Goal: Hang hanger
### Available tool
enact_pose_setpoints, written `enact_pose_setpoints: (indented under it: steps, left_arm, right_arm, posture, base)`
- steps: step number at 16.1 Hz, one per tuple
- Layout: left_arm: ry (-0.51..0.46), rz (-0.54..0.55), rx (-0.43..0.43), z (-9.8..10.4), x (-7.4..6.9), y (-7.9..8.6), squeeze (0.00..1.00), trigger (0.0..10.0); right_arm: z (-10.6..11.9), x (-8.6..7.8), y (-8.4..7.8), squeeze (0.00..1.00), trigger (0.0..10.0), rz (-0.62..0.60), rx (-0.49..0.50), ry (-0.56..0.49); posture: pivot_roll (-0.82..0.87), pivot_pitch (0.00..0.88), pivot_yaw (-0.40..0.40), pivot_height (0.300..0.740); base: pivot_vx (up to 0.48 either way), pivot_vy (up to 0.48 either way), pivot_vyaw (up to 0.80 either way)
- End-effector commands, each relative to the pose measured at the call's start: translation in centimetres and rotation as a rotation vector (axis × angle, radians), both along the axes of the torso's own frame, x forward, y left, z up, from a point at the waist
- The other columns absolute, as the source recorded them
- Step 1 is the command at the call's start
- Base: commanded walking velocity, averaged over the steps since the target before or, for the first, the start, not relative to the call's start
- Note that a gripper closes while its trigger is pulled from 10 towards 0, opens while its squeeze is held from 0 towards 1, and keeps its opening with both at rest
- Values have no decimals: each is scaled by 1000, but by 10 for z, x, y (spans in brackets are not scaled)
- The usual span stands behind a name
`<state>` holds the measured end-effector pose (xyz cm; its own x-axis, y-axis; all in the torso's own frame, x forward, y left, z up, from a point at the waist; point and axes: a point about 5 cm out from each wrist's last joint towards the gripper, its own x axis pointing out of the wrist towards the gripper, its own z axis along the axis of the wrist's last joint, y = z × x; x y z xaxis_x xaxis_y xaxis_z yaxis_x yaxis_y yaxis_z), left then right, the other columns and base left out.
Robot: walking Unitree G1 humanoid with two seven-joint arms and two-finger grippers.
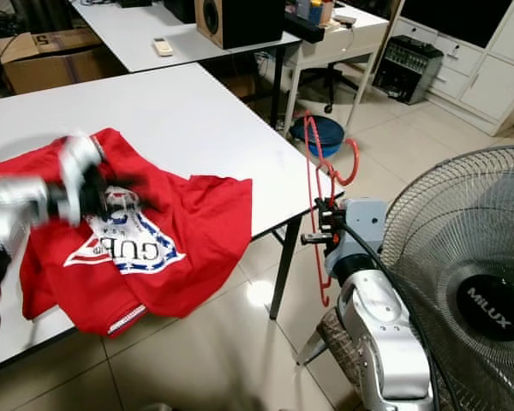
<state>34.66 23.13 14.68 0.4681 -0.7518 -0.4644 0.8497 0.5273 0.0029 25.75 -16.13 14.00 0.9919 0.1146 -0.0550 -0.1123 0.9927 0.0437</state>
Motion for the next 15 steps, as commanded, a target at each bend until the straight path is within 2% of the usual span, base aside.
enact_pose_setpoints:
  steps: [1,2,3,4,5,6,7,8,9,10,11,12,15]
  left_arm:
    - [-1,-16,68,-4,-1,-2,1000,10000]
    - [4,-6,80,-7,-1,-3,1000,10000]
    - [20,7,123,-13,-3,-5,910,10000]
    - [38,19,182,-20,-4,-5,706,10000]
    - [48,43,255,-27,-4,-2,400,10000]
    - [45,70,317,-31,-4,2,180,10000]
    - [15,124,424,-36,-2,10,0,10000]
    - [4,140,448,-37,-2,12,0,10000]
    - [-63,275,472,-31,6,19,0,10000]
    - [-89,332,475,-29,9,21,0,10000]
    - [-151,473,507,-21,14,32,0,10000]
    - [-183,549,539,-18,16,39,0,10000]
    - [-212,641,614,-18,14,53,0,10000]
  right_arm:
    - [4,-3,-5,0,10000,-21,-9,-21]
    - [4,-4,-5,0,10000,-27,-8,-21]
    - [3,-5,-6,0,10000,-35,-10,-17]
    - [2,-6,-6,0,10000,-40,-10,-15]
    - [2,-6,-5,0,10000,-43,-9,-14]
    - [2,-6,-5,0,10000,-45,-10,-16]
    - [3,-5,-6,0,10000,-51,-14,-21]
    - [3,-5,-6,0,10000,-52,-14,-23]
    - [5,-3,-9,0,10000,-66,-16,-30]
    - [5,-3,-10,0,10000,-71,-17,-33]
    - [6,-1,-13,0,10000,-79,-20,-37]
    - [7,-1,-14,0,10000,-84,-23,-39]
    - [5,-3,-16,0,10000,-101,-24,-32]
  posture:
    - [-182,0,26,740]
    - [-185,0,30,740]
    - [-187,0,33,740]
    - [-187,0,33,740]
    - [-191,0,35,740]
    - [-194,0,37,740]
    - [-195,0,37,740]
    - [-195,0,37,740]
    - [-193,0,31,740]
    - [-193,0,31,740]
    - [-198,0,31,740]
    - [-198,0,31,740]
    - [-192,0,31,740]
  base:
    - [0,0,0]
    - [0,0,0]
    - [0,0,0]
    - [0,0,0]
    - [0,0,0]
    - [0,0,0]
    - [0,0,0]
    - [0,0,0]
    - [0,0,0]
    - [0,0,0]
    - [0,0,0]
    - [0,0,0]
    - [0,0,0]
